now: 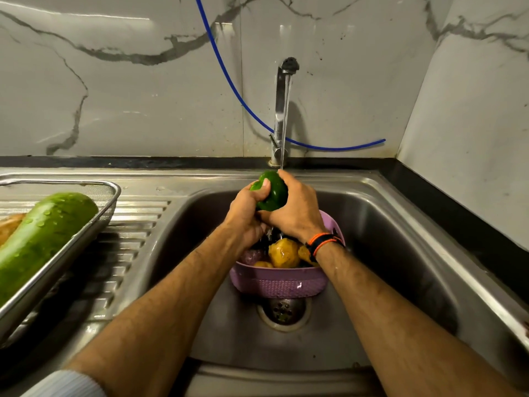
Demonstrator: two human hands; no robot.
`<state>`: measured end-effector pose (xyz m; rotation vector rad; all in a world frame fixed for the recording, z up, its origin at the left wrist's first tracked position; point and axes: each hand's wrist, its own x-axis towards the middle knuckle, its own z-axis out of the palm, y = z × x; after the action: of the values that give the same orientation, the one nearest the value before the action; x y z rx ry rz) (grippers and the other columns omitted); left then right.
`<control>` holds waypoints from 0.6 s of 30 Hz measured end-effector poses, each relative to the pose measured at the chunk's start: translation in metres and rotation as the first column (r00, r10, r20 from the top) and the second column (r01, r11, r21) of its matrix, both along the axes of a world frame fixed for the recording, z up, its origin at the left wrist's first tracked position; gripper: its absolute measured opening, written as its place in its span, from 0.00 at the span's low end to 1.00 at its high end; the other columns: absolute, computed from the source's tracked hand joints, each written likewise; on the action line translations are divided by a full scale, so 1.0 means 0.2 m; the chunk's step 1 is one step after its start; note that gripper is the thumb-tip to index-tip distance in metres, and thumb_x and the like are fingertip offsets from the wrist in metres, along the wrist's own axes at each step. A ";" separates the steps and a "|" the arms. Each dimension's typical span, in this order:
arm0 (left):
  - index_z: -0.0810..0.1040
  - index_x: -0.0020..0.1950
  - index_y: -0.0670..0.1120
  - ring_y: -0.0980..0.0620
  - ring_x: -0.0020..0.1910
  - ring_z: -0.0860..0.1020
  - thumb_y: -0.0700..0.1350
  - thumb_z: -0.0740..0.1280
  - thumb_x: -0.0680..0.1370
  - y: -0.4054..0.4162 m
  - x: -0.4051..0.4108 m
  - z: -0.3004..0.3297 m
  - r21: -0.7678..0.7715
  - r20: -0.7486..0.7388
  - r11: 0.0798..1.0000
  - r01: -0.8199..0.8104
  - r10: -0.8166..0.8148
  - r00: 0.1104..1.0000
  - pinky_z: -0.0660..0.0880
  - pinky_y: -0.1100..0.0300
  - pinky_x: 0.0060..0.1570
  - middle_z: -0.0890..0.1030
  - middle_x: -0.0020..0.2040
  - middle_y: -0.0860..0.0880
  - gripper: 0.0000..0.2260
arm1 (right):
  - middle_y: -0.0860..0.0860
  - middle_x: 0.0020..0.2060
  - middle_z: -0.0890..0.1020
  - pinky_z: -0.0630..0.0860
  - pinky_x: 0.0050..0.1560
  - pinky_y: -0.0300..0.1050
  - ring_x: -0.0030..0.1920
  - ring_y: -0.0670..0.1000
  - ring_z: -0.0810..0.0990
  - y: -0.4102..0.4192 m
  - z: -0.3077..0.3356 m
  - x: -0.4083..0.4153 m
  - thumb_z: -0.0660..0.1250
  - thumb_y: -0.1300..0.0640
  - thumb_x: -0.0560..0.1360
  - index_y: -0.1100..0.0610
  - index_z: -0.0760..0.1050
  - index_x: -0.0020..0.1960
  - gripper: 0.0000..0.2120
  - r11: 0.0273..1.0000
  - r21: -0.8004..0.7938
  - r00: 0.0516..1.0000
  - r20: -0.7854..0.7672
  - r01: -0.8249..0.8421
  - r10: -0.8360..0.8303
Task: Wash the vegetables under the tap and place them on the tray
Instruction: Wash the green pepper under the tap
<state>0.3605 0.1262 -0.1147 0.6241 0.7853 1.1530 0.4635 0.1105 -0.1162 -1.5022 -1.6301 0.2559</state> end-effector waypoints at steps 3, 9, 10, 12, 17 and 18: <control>0.75 0.68 0.44 0.45 0.48 0.83 0.43 0.65 0.81 -0.01 0.02 0.00 0.008 0.003 1.000 -0.006 0.006 1.000 0.81 0.56 0.33 0.82 0.56 0.41 0.15 | 0.51 0.54 0.83 0.80 0.56 0.48 0.53 0.51 0.80 0.00 -0.02 0.01 0.82 0.53 0.59 0.53 0.74 0.67 0.39 0.999 0.029 0.999 -0.026 0.028 -0.027; 0.73 0.69 0.44 0.42 0.52 0.82 0.44 0.66 0.81 0.00 0.01 -0.01 -0.032 0.036 0.999 -0.026 0.027 0.999 0.82 0.53 0.35 0.80 0.60 0.39 0.17 | 0.51 0.55 0.82 0.79 0.56 0.45 0.55 0.51 0.80 0.01 -0.01 0.00 0.83 0.53 0.59 0.54 0.74 0.66 0.38 0.998 0.050 0.998 -0.047 0.040 -0.038; 0.73 0.70 0.44 0.42 0.52 0.83 0.44 0.65 0.81 0.00 0.00 0.00 -0.025 0.037 1.000 -0.011 0.012 0.999 0.82 0.53 0.36 0.80 0.60 0.39 0.17 | 0.52 0.56 0.82 0.77 0.56 0.43 0.55 0.51 0.80 0.01 -0.01 0.00 0.83 0.55 0.59 0.54 0.73 0.67 0.39 0.999 0.037 0.999 -0.049 0.024 -0.022; 0.74 0.70 0.44 0.43 0.51 0.83 0.44 0.65 0.81 -0.01 0.00 0.00 -0.021 0.033 1.000 0.002 -0.002 0.999 0.82 0.53 0.36 0.80 0.60 0.39 0.17 | 0.52 0.58 0.81 0.73 0.54 0.39 0.55 0.51 0.78 0.01 0.00 0.01 0.82 0.57 0.59 0.55 0.72 0.68 0.40 1.000 0.007 0.999 -0.040 0.000 0.000; 0.73 0.69 0.42 0.43 0.49 0.83 0.45 0.64 0.82 -0.02 0.03 0.01 -0.032 0.059 0.999 -0.023 0.025 0.998 0.82 0.54 0.34 0.81 0.57 0.39 0.16 | 0.51 0.55 0.82 0.77 0.54 0.40 0.55 0.50 0.80 0.00 -0.01 0.02 0.84 0.55 0.58 0.53 0.75 0.65 0.37 0.998 0.045 0.997 -0.066 0.039 -0.036; 0.73 0.69 0.42 0.42 0.51 0.83 0.45 0.64 0.82 -0.02 0.03 0.01 -0.048 0.089 0.998 -0.027 0.031 0.996 0.82 0.52 0.36 0.81 0.58 0.39 0.17 | 0.51 0.54 0.83 0.78 0.54 0.41 0.54 0.50 0.80 0.00 -0.01 0.01 0.84 0.54 0.58 0.53 0.76 0.64 0.35 0.996 0.072 0.997 -0.054 0.051 -0.047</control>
<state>0.3669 0.1222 -0.1117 0.5194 0.7447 1.1778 0.4652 0.1102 -0.1181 -1.4659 -1.5428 0.2045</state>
